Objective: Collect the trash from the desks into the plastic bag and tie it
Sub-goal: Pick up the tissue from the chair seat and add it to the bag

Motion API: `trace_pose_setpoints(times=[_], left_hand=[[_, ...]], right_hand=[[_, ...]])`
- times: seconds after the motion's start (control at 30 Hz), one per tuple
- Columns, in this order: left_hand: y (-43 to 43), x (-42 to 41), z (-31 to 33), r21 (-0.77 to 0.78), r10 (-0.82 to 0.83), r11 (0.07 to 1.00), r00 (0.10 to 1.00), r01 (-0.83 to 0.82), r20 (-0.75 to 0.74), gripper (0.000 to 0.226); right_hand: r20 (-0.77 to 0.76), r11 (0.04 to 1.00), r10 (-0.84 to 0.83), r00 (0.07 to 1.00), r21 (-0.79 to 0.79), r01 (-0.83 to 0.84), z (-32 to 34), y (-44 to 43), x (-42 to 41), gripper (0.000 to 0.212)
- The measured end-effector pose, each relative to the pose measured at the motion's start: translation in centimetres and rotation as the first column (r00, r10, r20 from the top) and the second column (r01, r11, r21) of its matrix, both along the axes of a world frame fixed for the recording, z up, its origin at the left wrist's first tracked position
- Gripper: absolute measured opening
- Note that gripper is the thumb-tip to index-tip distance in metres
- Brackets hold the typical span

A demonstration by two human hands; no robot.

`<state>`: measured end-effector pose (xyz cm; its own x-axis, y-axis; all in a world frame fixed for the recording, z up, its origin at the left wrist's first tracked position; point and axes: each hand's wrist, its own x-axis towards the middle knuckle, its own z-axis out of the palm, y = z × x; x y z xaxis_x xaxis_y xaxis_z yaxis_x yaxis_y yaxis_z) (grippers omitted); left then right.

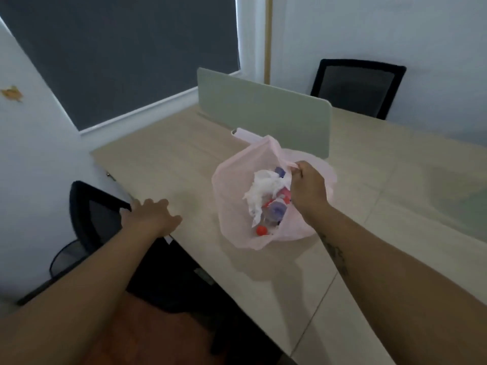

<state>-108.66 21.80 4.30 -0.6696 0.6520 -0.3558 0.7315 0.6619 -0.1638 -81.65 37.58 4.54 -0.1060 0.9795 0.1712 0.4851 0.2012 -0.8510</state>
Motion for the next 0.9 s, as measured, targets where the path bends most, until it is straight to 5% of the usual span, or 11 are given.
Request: trace_pose_setpoints(times=[0.13, 0.27, 0.9], left_hand=[[-6.9, -0.6, -0.5, -0.037, 0.193, 0.98, 0.978, -0.196, -0.082, 0.079], [-9.2, -0.3, -1.8, 0.261, 0.301, 0.915, 0.951, -0.309, 0.071, 0.067], [-16.6, -19.7, -3.5, 0.368, -0.048, 0.928, 0.998, 0.062, -0.047, 0.067]], right_hand=[[0.004, 0.997, 0.059, 0.998, -0.041, -0.059, -2.3, -3.1, -1.7, 0.026], [-0.02, 0.986, 0.114, 0.993, -0.12, -0.115, -4.8, -6.0, -3.6, 0.026], [0.164, 0.994, 0.012, 0.986, -0.105, 0.005, -13.9, -13.1, -10.2, 0.026]])
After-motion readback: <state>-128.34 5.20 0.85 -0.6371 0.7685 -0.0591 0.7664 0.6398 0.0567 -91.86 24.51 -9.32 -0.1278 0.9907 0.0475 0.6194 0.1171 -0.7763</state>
